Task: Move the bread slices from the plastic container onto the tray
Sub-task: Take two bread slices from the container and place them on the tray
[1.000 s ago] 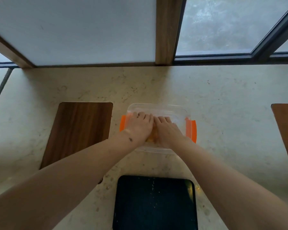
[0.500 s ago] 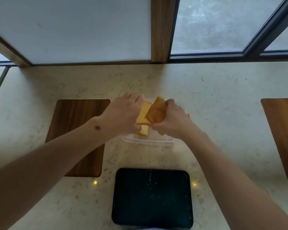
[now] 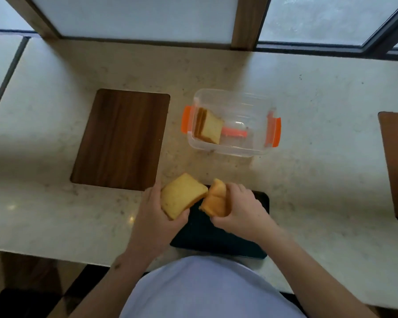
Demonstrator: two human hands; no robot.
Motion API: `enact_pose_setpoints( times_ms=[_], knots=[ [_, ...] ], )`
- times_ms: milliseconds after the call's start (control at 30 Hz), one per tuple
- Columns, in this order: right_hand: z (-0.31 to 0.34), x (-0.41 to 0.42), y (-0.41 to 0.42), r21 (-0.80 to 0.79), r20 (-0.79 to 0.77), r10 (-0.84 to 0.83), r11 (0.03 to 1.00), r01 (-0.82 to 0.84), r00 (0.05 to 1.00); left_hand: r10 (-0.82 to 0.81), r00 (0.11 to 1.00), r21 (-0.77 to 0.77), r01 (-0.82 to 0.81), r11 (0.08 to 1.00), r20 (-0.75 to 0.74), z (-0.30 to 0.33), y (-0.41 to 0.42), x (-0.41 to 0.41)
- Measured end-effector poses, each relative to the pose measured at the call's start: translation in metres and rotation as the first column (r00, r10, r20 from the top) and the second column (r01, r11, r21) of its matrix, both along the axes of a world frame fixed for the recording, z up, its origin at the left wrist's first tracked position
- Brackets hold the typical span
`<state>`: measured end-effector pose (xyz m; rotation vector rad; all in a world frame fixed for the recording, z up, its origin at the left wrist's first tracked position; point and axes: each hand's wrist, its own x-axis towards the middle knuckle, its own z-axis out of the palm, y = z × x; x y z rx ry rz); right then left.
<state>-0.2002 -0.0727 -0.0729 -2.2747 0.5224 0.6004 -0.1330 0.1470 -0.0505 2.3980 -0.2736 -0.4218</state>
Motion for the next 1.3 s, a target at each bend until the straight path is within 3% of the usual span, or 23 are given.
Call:
enact_pose_setpoints(
  times_ms=[100,333,500,700,1000,1300],
  knots=[
    [-0.022,0.0,0.024,-0.255,-0.067,0.241,0.934,-0.25,0.968,-0.028,0.999,0.048,0.03,0.998,-0.035,-0.02,0.029,-0.017],
    [-0.035,0.031,0.061,-0.378,-0.08,0.391,0.839,-0.391,0.917,0.058,0.997,0.127,-0.064,0.99,0.05,-0.028,0.064,-0.028],
    [-0.038,0.052,0.08,-0.434,-0.091,0.423,0.798,-0.419,0.901,0.086,0.995,0.07,-0.089,0.994,0.049,-0.028,0.067,-0.024],
    [-0.045,0.059,0.087,-0.469,-0.13,0.446,0.759,-0.451,0.886,-0.019,0.994,0.105,0.007,0.994,0.111,-0.027,0.073,-0.014],
    [-0.051,0.051,0.09,-0.41,-0.007,0.39,0.839,-0.358,0.921,-0.045,0.991,0.125,0.029,0.992,0.126,-0.031,0.082,-0.007],
    [-0.061,0.046,0.081,-0.466,0.1,0.346,0.845,-0.263,0.933,-0.048,0.99,0.095,0.035,0.995,0.136,-0.036,0.082,-0.006]
  ],
)
